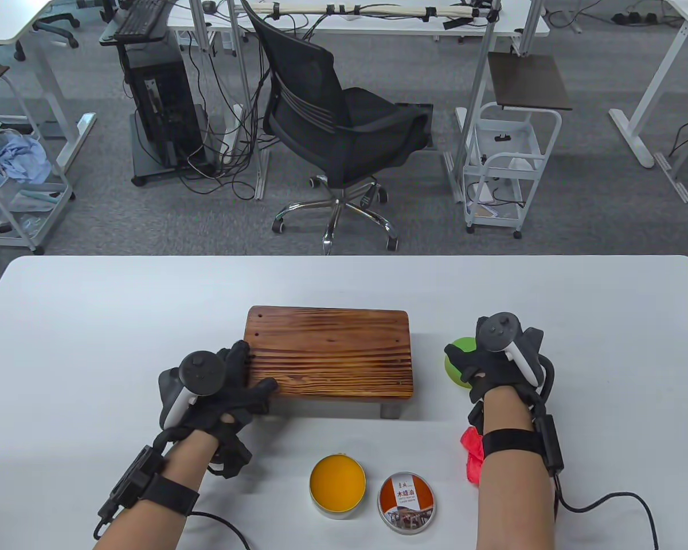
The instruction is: Dip and apply wood wax on stool
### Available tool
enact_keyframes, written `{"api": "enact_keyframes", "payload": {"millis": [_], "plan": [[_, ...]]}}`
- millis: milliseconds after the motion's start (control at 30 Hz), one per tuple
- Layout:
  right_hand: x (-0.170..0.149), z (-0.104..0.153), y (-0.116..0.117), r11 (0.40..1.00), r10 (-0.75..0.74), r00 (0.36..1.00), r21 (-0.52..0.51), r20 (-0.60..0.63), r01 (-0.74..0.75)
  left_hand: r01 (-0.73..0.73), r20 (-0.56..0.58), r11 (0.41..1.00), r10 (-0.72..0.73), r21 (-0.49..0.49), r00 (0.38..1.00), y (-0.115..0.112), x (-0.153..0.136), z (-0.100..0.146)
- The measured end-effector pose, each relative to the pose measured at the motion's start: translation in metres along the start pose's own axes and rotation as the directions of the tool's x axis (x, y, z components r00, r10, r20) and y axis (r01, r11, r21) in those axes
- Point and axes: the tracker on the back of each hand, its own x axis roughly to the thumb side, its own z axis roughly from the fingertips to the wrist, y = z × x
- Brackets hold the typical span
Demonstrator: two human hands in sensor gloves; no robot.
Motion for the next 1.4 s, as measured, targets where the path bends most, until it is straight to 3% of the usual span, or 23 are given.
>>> {"api": "enact_keyframes", "payload": {"millis": [267, 500, 900, 1167, 1400], "plan": [[0.027, 0.053, -0.023, 0.996, 0.087, 0.975, -0.029, 0.202, -0.083, 0.048, 0.082, 0.998, -0.051, 0.046, 0.995, 0.018, 0.016, 0.035], [0.050, 0.099, -0.020, 0.985, 0.170, 0.923, -0.050, 0.346, -0.162, 0.085, 0.145, 0.995, -0.092, 0.052, 0.985, 0.017, 0.018, 0.064], [0.068, 0.151, 0.028, 0.964, 0.224, 0.839, 0.012, 0.496, -0.264, 0.128, 0.205, 0.991, -0.131, 0.028, 0.970, 0.010, 0.005, 0.105], [0.070, 0.165, 0.068, 0.941, 0.229, 0.812, 0.090, 0.537, -0.326, 0.154, 0.229, 0.988, -0.148, -0.010, 0.962, -0.004, -0.001, 0.118], [0.067, 0.168, 0.104, 0.880, 0.242, 0.797, 0.221, 0.554, -0.421, 0.162, 0.231, 0.987, -0.153, -0.020, 0.961, -0.009, -0.003, 0.118]]}}
